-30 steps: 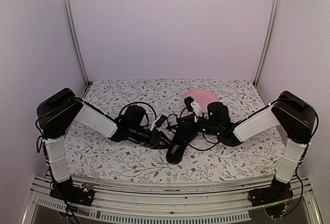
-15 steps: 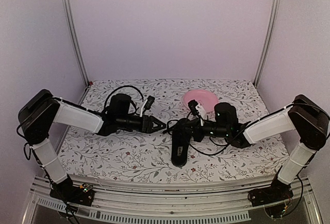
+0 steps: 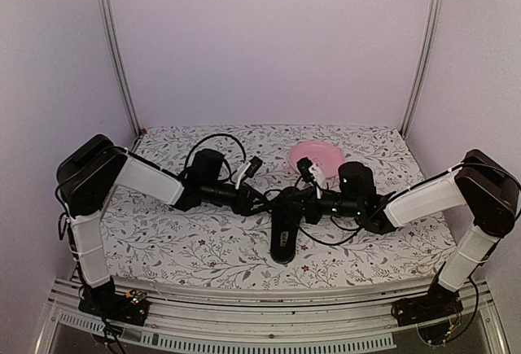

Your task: Tie the shoes

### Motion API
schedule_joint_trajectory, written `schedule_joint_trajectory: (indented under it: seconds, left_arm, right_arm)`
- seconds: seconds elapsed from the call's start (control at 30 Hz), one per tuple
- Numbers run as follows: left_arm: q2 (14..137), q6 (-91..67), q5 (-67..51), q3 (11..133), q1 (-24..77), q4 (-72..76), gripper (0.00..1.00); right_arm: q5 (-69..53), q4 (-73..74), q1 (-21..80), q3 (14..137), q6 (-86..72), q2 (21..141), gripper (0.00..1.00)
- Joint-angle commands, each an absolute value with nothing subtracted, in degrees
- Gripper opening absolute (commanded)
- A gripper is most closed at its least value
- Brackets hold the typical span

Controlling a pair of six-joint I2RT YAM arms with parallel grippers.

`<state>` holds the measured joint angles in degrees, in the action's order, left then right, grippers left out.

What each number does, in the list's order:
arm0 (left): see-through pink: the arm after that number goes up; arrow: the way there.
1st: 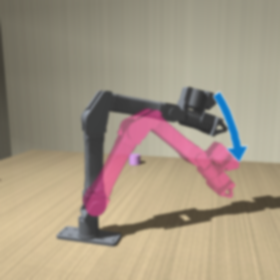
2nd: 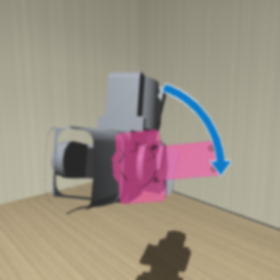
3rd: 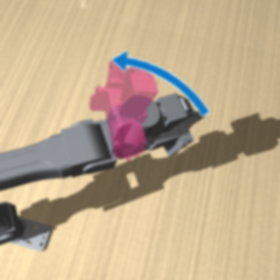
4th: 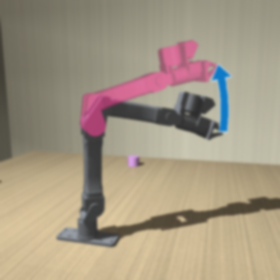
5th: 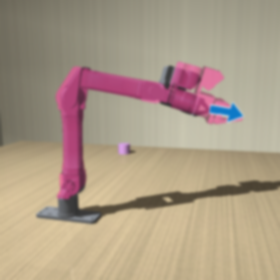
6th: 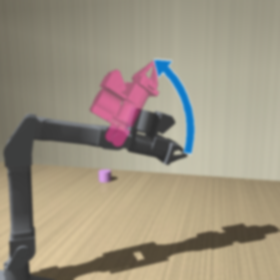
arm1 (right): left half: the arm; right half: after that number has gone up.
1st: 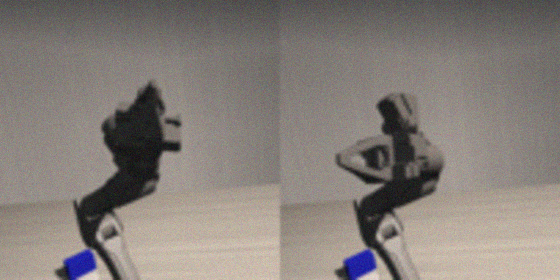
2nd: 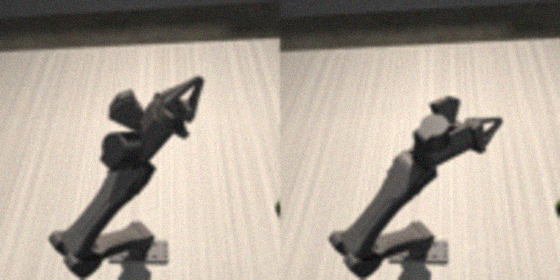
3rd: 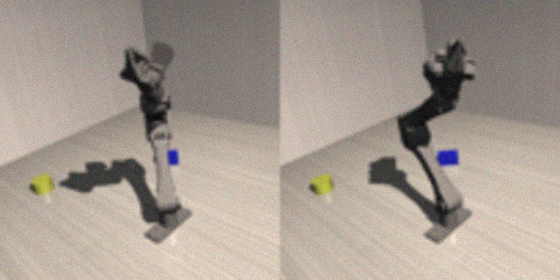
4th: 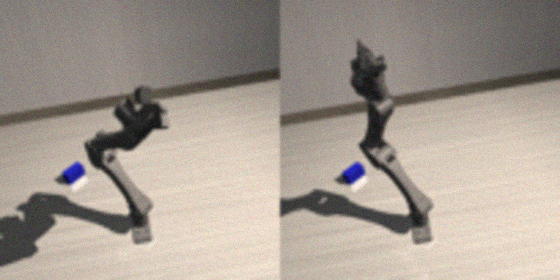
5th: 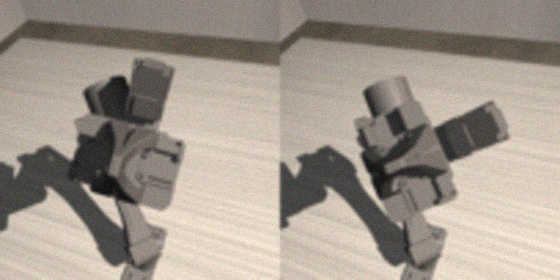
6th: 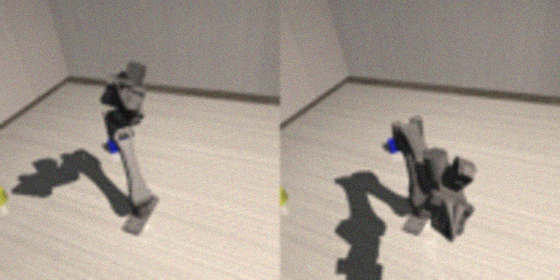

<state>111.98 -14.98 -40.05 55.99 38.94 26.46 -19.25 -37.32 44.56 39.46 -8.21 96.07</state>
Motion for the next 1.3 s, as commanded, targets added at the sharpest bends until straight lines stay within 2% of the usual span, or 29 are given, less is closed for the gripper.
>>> schedule_joint_trajectory:
  seconds: [0.0,0.17,0.43,0.8,1.27]
  left_arm:
    - [115.21,-12.30,-42.04,57.72,38.65,25.69,0.55]
    - [116.80,-12.73,-42.53,58.35,38.67,25.37,0.46]
    - [115.35,-15.90,-42.87,57.57,38.61,26.72,0.00]
    - [110.07,-25.15,-42.96,57.46,38.84,25.70,0.00]
    - [109.69,-27.77,-41.67,61.02,38.85,18.77,0.00]
  right_arm:
    - [-19.79,-38.36,44.38,40.22,-9.27,96.14,0.02]
    - [-19.61,-38.28,44.38,40.42,-9.31,96.06,0.02]
    - [-20.17,-38.23,44.38,40.92,-8.02,95.13,0.02]
    - [-23.09,-41.93,45.09,46.03,-4.71,96.81,0.02]
    - [-13.74,-47.94,47.37,41.66,2.01,104.70,0.02]
